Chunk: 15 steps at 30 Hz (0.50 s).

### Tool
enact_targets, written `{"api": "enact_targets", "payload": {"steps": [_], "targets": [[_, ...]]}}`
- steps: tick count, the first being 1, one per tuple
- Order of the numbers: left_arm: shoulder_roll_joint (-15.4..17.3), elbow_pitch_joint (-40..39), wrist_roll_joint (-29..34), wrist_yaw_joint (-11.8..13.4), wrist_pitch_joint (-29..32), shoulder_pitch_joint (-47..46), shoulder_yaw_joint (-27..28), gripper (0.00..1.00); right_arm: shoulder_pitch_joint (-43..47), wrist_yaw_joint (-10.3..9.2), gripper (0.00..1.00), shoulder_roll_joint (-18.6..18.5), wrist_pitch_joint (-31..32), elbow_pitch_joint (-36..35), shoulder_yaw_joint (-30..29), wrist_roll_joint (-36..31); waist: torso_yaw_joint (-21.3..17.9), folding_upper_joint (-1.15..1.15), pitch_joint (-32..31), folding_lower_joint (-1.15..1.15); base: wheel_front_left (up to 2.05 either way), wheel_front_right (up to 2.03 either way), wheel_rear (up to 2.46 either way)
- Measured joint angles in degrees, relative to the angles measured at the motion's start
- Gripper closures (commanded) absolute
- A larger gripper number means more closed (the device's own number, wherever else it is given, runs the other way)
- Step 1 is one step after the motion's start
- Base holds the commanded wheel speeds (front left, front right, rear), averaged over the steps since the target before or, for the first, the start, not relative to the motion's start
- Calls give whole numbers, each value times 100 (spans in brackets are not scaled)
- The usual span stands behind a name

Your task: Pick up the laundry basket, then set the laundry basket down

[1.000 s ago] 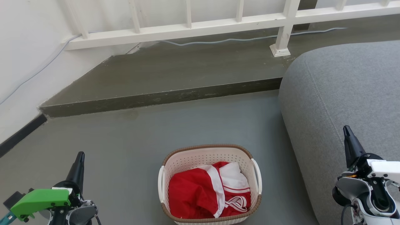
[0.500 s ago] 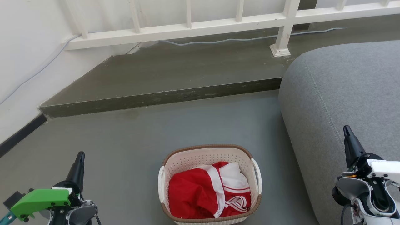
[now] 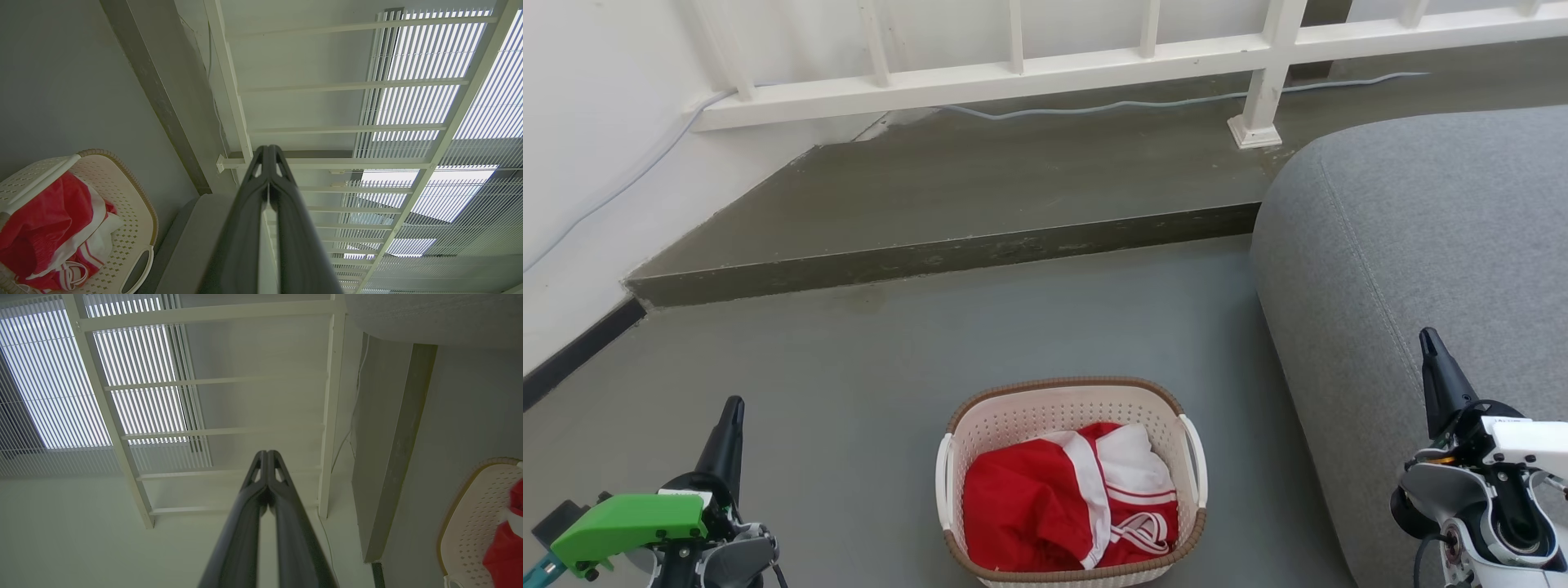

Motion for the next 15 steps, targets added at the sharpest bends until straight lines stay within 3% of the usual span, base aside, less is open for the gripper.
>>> {"api": "enact_targets", "payload": {"steps": [15], "targets": [[-1, 0, 0, 0, 0, 0, 2, 100, 0, 22, 100, 3, 0, -1, -7, -1, 0, 0, 0, 0, 0, 0, 0]]}}
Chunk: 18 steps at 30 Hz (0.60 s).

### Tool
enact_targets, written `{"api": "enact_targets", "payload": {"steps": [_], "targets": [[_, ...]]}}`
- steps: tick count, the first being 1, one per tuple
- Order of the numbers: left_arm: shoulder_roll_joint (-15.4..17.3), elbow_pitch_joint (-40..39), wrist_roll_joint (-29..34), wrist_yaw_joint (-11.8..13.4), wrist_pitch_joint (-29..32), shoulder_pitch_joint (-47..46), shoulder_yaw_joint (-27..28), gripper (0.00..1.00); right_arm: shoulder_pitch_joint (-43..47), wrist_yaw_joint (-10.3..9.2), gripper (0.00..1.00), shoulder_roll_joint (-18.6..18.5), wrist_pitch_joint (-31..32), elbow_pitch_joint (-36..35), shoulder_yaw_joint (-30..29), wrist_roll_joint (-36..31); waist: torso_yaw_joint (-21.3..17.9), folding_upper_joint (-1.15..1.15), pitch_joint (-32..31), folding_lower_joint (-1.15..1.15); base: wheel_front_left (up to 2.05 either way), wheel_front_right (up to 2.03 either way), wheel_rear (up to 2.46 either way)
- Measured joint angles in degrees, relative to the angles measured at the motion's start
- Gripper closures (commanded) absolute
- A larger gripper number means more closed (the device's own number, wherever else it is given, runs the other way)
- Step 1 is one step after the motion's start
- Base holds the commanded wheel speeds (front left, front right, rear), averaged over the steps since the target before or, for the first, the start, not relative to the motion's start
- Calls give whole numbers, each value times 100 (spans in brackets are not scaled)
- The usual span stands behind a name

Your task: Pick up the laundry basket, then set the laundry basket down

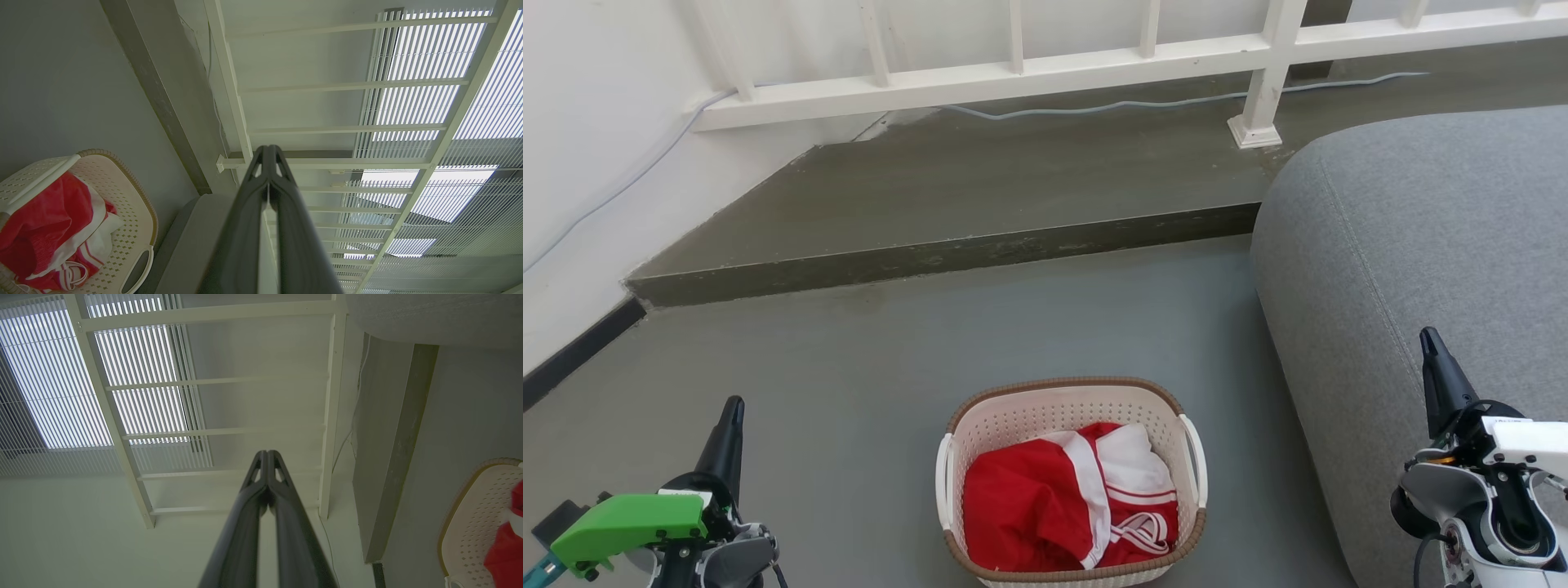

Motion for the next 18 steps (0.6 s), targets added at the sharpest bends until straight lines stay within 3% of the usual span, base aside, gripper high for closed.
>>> {"api": "enact_targets", "payload": {"steps": [18], "targets": [[-1, 0, 0, 0, 4, 0, 2, 100, 0, 0, 100, 7, 0, 0, -2, 0, 0, 0, 0, 0, 0, 0, 0]]}}
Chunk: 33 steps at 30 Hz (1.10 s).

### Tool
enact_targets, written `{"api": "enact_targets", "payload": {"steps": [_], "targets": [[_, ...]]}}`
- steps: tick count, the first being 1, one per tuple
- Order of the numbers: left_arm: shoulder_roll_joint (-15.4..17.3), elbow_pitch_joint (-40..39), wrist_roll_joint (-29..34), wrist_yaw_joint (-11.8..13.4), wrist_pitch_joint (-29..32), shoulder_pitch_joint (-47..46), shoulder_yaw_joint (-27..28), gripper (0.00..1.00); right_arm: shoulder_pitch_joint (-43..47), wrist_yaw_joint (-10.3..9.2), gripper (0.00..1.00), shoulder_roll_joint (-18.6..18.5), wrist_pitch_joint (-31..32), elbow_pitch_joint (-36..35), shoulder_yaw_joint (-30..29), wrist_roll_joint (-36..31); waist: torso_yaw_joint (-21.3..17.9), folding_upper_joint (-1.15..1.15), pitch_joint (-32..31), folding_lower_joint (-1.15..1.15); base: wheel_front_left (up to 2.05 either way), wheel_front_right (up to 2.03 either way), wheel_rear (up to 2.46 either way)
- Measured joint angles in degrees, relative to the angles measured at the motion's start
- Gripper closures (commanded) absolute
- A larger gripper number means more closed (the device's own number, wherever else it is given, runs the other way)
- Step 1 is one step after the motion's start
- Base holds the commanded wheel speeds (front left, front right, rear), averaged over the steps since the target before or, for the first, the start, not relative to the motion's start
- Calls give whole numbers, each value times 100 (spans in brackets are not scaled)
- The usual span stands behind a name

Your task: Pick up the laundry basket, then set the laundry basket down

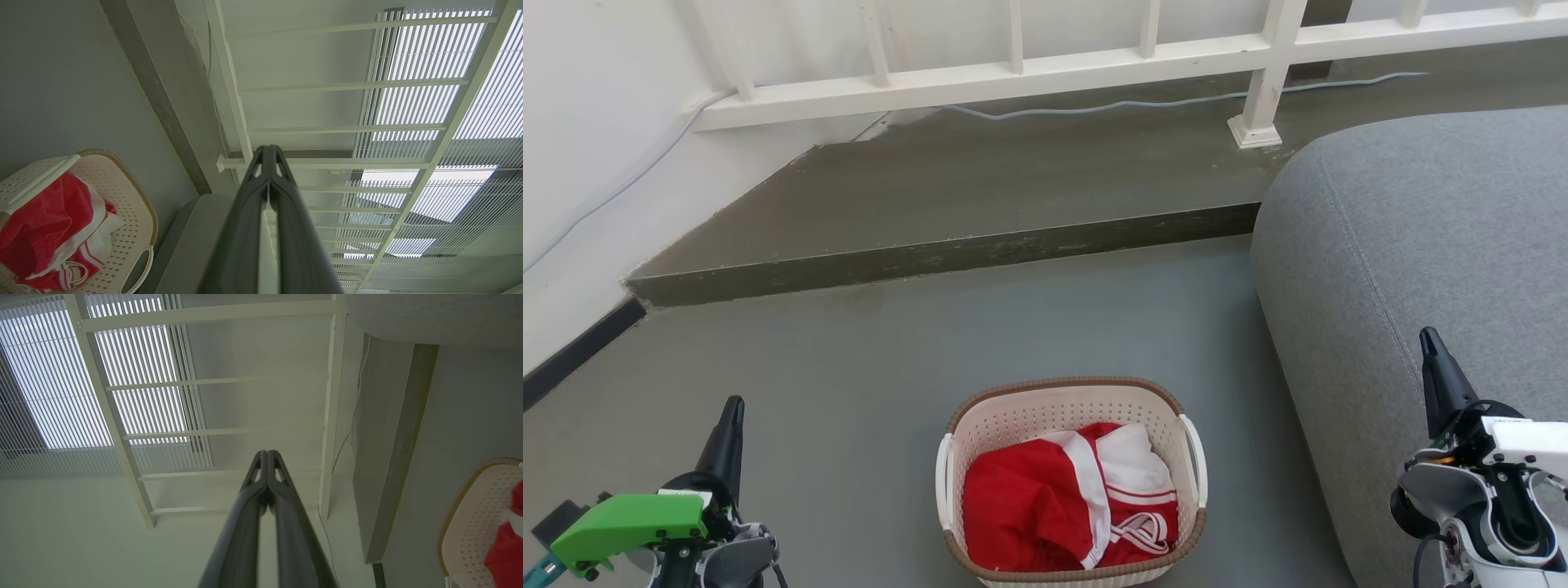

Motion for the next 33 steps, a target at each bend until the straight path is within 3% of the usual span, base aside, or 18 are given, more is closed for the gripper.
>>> {"api": "enact_targets", "payload": {"steps": [22, 23, 33], "targets": [[-1, 0, 18, 0, 1, 0, 2, 100, 0, 0, 100, 13, 0, 0, -2, -1, 0, 0, 0, 0, 0, 0, 0], [-1, 0, 18, 0, 1, 0, 3, 0, 0, 0, 0, 13, 0, 0, -2, -1, 0, 0, 0, 0, 0, 0, 0], [-159, 371, 18, 7, -9, 249, -41, 0, 365, -7, 0, 196, -11, 324, 19, 2, -1, 0, 3, 0, 0, 0, 0]]}}
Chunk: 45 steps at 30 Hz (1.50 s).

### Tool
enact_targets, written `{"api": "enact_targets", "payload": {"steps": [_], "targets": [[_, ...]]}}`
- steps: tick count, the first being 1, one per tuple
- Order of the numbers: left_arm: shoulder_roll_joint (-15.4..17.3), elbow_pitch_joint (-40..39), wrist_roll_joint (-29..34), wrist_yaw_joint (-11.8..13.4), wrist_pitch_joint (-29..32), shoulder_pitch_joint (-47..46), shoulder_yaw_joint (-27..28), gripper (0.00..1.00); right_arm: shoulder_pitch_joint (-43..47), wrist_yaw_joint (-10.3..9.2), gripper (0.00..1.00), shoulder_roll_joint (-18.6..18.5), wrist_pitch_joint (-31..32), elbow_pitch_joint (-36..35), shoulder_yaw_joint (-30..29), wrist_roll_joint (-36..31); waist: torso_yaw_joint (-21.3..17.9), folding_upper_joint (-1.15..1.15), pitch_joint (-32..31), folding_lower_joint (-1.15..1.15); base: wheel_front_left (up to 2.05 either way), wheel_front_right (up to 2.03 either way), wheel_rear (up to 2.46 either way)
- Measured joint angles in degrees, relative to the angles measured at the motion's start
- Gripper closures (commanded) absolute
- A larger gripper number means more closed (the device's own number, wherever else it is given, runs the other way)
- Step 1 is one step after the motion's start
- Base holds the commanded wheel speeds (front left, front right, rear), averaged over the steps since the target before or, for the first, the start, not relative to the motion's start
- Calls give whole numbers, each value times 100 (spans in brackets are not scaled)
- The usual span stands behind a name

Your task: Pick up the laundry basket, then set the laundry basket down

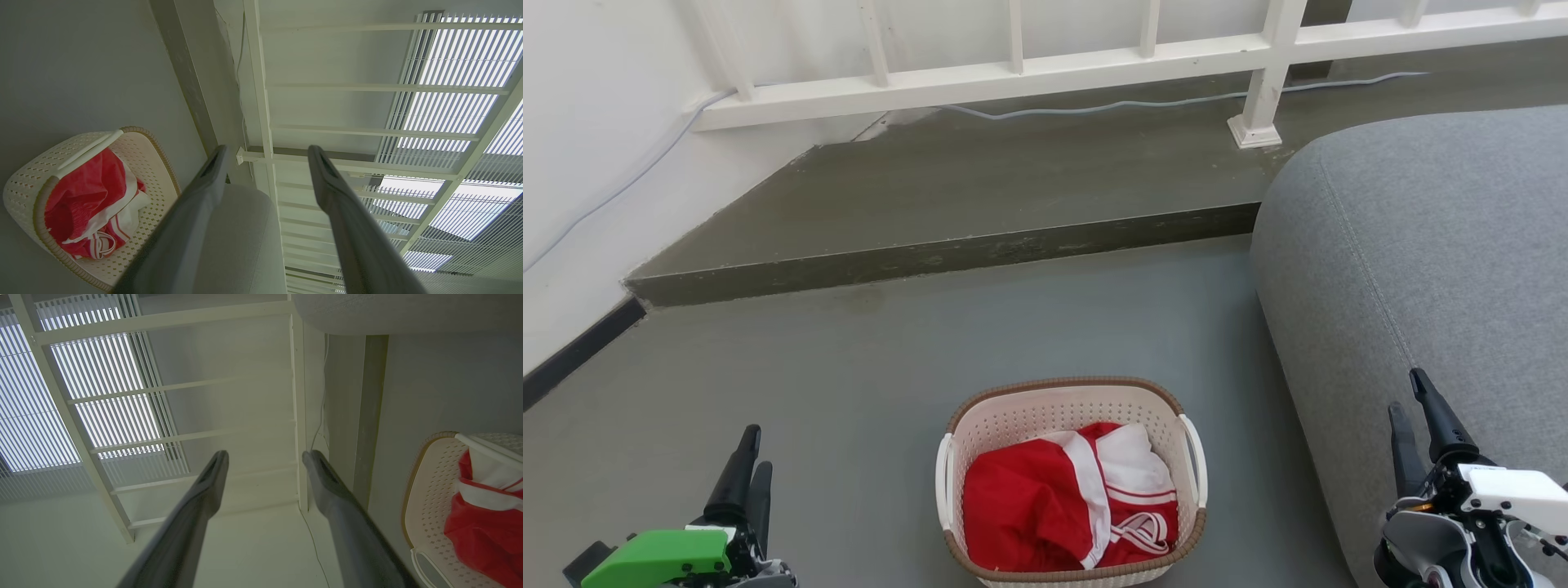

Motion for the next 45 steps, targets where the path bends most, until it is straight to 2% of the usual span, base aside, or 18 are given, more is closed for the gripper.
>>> {"api": "enact_targets", "payload": {"steps": [18, 32, 45], "targets": [[8, -255, 255, 0, -312, -13, -246, 0, -3, 0, 0, -36, -200, -302, 245, -319, -4, 0, 21, 0, 0, 0, 0], [164, -343, 1040, 0, -605, -39, -549, 0, -64, 0, 0, -257, -552, -579, 581, -1025, -15, 0, 62, 0, 0, 0, 0], [348, -347, 2170, 0, -813, -163, -814, 0, -126, 0, 0, -436, -790, -711, 933, -1808, -13, 0, 100, 0, 0, 0, 0]]}}
